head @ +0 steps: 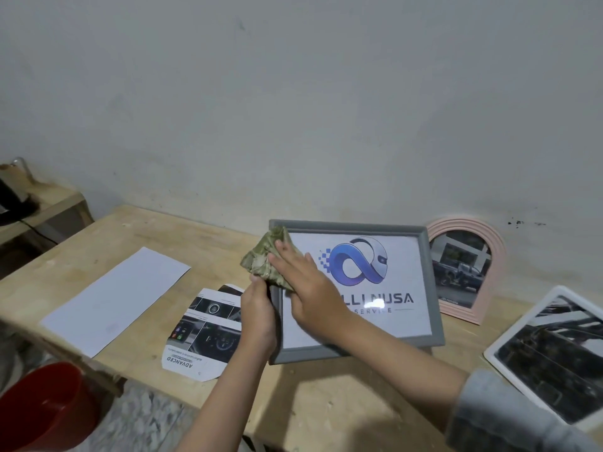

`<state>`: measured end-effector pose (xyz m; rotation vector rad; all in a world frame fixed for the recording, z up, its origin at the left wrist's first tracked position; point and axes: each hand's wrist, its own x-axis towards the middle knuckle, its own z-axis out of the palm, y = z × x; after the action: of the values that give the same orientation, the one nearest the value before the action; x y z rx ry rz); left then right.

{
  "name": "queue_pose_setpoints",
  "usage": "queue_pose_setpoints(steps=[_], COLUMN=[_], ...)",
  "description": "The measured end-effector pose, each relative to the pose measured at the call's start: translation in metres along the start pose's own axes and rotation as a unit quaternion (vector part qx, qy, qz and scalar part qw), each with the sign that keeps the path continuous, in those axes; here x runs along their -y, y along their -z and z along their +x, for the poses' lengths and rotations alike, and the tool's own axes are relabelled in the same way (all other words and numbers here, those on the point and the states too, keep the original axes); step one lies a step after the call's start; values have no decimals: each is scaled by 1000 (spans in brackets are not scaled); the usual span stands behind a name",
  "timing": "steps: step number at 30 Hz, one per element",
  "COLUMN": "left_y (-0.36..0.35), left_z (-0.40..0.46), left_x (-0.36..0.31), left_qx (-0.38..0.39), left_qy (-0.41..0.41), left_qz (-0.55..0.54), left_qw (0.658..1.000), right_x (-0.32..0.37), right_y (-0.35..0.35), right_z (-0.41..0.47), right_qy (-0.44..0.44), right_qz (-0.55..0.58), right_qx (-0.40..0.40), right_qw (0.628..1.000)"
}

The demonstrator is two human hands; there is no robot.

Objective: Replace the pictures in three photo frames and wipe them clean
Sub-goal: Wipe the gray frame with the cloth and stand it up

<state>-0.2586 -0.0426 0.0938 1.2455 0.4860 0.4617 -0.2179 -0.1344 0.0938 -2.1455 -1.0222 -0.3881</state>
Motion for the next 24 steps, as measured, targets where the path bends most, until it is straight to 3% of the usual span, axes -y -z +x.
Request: queue_pose_setpoints(steps=[7, 15, 20, 24], left_y=[17, 36, 46, 53], left_z=[12, 18, 28, 39], left_x=[-1, 4, 5, 5], left_qx=[15, 84, 50, 0], left_qy=[140, 265, 294, 263], left_qz=[-215, -211, -208, -191], left_qw=[966, 937, 932, 946], right_x=[13, 5, 5, 7], right_y=[-23, -20, -12, -5], right_z=[-35, -36, -30, -26], right_qy=[-3, -14, 34, 40], right_qz=[36, 73, 51, 43], right_qx=[58, 165, 226, 290], right_qw=[998, 984, 972, 955])
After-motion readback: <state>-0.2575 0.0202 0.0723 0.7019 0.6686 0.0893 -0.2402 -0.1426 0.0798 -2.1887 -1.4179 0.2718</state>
